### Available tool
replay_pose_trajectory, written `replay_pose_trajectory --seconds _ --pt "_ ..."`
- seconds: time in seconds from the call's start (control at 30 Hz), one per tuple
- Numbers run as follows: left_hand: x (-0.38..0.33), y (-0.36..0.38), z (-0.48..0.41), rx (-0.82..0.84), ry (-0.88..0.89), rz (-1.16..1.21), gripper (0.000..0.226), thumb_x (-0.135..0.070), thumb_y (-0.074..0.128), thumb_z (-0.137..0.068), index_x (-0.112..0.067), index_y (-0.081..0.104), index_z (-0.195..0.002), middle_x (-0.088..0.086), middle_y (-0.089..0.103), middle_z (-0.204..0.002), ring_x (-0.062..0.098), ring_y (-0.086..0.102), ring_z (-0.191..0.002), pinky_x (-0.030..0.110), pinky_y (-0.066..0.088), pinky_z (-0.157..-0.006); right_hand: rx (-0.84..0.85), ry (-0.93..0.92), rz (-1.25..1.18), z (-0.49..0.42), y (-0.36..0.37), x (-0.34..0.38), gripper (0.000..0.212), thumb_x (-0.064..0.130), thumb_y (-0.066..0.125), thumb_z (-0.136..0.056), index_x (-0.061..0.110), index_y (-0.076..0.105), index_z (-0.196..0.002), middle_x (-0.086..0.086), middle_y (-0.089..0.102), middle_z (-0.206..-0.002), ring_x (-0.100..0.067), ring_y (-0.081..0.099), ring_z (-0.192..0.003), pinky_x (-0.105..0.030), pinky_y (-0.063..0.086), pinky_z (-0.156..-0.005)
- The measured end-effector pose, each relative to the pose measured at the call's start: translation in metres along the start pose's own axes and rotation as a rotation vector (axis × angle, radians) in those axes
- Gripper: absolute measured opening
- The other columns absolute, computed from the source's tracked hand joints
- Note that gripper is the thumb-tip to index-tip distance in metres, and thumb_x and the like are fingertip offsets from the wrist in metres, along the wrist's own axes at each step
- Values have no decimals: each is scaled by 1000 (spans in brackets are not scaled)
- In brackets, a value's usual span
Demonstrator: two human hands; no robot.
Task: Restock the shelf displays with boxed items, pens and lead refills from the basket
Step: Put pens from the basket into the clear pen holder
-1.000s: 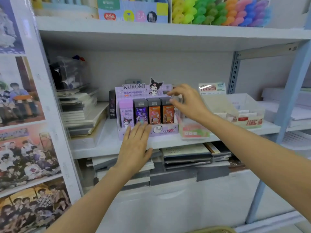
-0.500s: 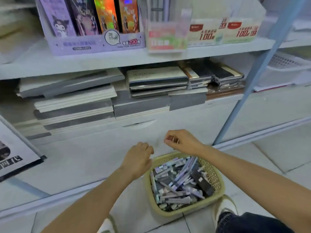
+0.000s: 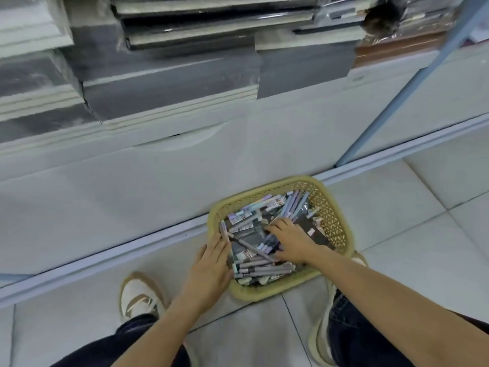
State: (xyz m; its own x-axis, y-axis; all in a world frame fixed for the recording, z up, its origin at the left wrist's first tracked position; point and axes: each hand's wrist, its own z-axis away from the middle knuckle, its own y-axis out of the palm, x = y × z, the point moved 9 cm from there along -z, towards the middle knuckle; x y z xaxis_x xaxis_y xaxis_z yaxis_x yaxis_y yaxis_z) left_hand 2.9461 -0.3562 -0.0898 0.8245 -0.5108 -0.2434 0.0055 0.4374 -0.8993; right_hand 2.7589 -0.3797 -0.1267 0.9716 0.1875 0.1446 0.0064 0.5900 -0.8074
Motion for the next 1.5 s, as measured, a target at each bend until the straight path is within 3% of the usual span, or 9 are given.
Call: replay_pose_trajectory --seconds 0.3,0.5,0.7,0.8,0.9,1.0,1.17,1.3,1.5 --pt "5 2 0 -59 36 26 65 -47 33 -101 -15 16 -154 0 5 -163 16 -12 -148 36 1 -121 -145 -140 259 -17 -18 7 36 27 54 -96 13 55 -128 -7 51 -128 -26 39 -121 -37 45 -91" --pt "-3 -28 -3 -227 52 169 48 -32 46 -100 -13 42 -145 5 34 -154 21 19 -147 35 9 -120 -380 -94 -426 0 -83 -5 30 28 63 -92 9 48 -74 -7 49 -77 -18 43 -73 -30 33 -65" --pt "-19 -57 -25 -206 -70 885 52 -38 51 -98 -19 39 -144 -7 41 -143 6 37 -130 9 26 -102 -397 -29 -1096 17 -124 17 24 27 61 -94 7 67 -81 14 62 -53 6 53 -46 -7 38 -49" --pt "-40 -64 -37 -68 -85 1273 54 -39 56 -95 -21 38 -142 -8 54 -136 6 53 -123 29 42 -106 -363 -76 -1282 22 -139 36 24 20 62 -94 4 66 -76 7 65 -57 -3 56 -49 -15 44 -52" --pt "-44 -87 -37 -142 -84 1454 28 -30 51 -99 -16 50 -124 -6 68 -91 14 65 -79 26 56 -72 -348 -99 -1319 31 -152 50 27 19 64 -93 -6 66 -83 -14 67 -73 -17 61 -59 -27 49 -57" --pt "-45 -106 -25 -210 -69 1481 19 -30 45 -102 -13 51 -97 -13 45 -57 5 39 -50 14 37 -45 -352 -78 -1321 40 -163 52 42 23 67 -91 -19 60 -92 -27 59 -76 -24 51 -66 -32 41 -61" --pt "-46 -136 -2 -203 -26 1474 24 -31 43 -102 -13 44 -86 -9 32 -57 5 26 -46 14 26 -42 -365 -149 -1531 62 -195 52 34 24 56 -97 3 60 -124 -7 62 -90 -12 57 -73 -21 43 -59" --pt "-49 -163 17 -236 30 1460 26 -33 43 -102 -9 50 -98 -7 41 -60 6 30 -46 16 28 -42 -535 -230 -1538 95 -235 43 24 4 55 -95 -4 61 -117 -11 67 -86 -16 66 -74 -21 54 -63" --pt "-56 -226 46 -408 67 1479 25 -38 50 -97 -14 58 -95 -8 44 -60 6 32 -45 15 29 -42 -556 -398 -1500 147 -299 58 27 6 51 -97 -8 58 -120 -15 67 -97 -16 67 -81 -22 56 -73"
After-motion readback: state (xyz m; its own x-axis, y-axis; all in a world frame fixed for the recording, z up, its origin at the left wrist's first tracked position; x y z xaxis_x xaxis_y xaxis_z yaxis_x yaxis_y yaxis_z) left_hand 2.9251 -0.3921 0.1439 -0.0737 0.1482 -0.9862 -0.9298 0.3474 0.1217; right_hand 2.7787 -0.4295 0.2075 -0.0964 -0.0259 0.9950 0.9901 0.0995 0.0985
